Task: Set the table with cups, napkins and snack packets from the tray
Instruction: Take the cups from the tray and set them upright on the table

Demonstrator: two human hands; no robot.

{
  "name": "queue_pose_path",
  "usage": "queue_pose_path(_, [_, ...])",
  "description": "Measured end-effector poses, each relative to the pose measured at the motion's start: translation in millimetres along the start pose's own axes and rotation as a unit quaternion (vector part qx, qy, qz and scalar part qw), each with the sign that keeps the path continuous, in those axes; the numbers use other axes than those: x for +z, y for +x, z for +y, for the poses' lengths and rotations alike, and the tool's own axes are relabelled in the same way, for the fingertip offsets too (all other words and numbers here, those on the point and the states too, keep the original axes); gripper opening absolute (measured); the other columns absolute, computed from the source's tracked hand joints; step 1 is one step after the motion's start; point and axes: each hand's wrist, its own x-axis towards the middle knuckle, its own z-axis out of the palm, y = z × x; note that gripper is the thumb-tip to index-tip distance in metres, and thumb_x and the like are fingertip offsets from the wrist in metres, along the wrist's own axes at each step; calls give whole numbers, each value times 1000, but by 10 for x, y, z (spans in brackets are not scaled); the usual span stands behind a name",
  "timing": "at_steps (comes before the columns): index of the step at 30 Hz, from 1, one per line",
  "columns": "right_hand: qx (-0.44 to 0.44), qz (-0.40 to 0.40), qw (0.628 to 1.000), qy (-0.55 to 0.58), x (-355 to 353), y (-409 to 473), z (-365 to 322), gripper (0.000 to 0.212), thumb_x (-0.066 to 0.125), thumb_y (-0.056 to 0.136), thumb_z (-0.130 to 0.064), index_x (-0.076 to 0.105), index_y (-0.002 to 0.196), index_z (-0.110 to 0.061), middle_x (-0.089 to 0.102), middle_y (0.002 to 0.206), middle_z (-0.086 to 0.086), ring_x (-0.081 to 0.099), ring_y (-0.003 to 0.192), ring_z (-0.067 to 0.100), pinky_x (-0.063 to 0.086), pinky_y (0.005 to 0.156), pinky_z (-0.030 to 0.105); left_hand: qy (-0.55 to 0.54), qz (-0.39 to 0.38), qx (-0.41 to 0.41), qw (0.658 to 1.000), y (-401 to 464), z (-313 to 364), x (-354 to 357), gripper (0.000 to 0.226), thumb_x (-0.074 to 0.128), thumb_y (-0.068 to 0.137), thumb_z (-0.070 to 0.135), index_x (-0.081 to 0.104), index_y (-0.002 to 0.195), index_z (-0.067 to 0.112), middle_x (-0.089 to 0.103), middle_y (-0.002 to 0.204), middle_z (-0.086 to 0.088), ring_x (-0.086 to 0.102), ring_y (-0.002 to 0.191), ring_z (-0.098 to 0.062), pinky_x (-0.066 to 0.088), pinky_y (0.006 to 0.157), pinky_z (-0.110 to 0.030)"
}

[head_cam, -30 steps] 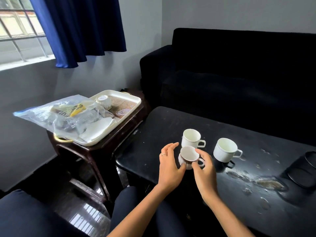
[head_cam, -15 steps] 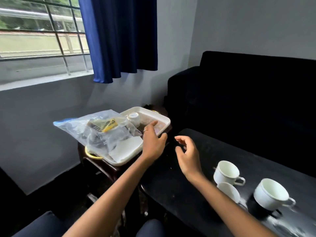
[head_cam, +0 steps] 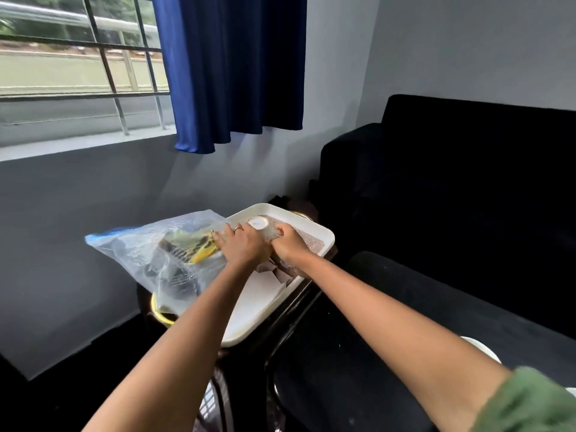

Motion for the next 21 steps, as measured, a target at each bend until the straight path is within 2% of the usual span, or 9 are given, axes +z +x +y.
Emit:
queue_pose_path(3, [13, -12, 1000, 14, 73, 133, 26, 49, 42, 85, -1, 40, 134, -7, 48, 136, 17, 46, 119, 27, 37, 96, 30, 10, 4, -12, 1000, 54, -18, 85, 60, 43, 91, 25, 28, 143, -1, 30, 152, -17, 11, 145, -33, -4, 114, -56])
queue_pose_path(6, [39, -24, 998, 32, 91, 220, 49, 61, 42, 84, -1, 29, 143, -8, 39, 144, 15, 40, 128, 27, 33, 108, 35, 17, 12, -15, 1000, 52, -17, 143, 59, 39, 90, 25, 29, 143, 0, 29, 152, -16, 11, 144, -31, -7, 114, -56])
queue_pose_path(9, [57, -44, 996, 43, 99, 270, 61, 66, 40, 84, -1, 21, 146, -11, 34, 148, 14, 37, 128, 24, 31, 108, 35, 7, 13, -22, 1000, 67, -9, 163, 60, 42, 90, 27, 28, 143, 1, 27, 152, -17, 8, 145, -30, -10, 113, -56])
queue_pose_path(11, [59, -59, 995, 51, 119, 298, 55, 62, 40, 84, -1, 26, 143, -11, 41, 143, 14, 40, 128, 28, 34, 105, 35, 6, 8, -24, 1000, 73, -5, 171, 66, 49, 87, 25, 27, 144, 2, 25, 153, -17, 5, 146, -29, -13, 112, -56])
queue_pose_path(14, [57, -57, 993, 81, 162, 321, 52, 51, 41, 83, -2, 37, 134, -11, 53, 129, 16, 51, 116, 29, 44, 100, 39, 9, 5, -18, 1000, 77, -18, 184, 72, 57, 82, 22, 25, 144, 3, 24, 154, -15, 3, 146, -29, -14, 112, -56])
queue_pose_path(16, [56, -43, 992, 106, 183, 323, 69, 55, 44, 82, -1, 35, 135, -11, 52, 130, 16, 50, 117, 30, 44, 100, 41, 0, 7, -11, 1000, 65, -32, 187, 69, 52, 86, 25, 24, 145, 5, 22, 155, -15, 0, 147, -29, -15, 111, -55])
queue_pose_path(19, [50, -11, 987, 151, 195, 314, 98, 72, 55, 77, -1, 28, 143, -11, 45, 139, 16, 46, 126, 31, 41, 105, 44, 9, 24, 2, 1000, 11, -39, 195, 62, 46, 89, 23, 27, 145, 9, 14, 159, -14, -5, 147, -29, -17, 111, -55])
queue_pose_path(21, [46, 4, 982, 183, 182, 284, 109, 76, 67, 75, -6, 33, 142, -12, 45, 138, 17, 47, 126, 30, 42, 104, 45, 38, 51, 25, 998, -48, -28, 220, 58, 48, 87, 20, 33, 142, 11, 10, 160, -14, -9, 147, -29, -19, 110, -56])
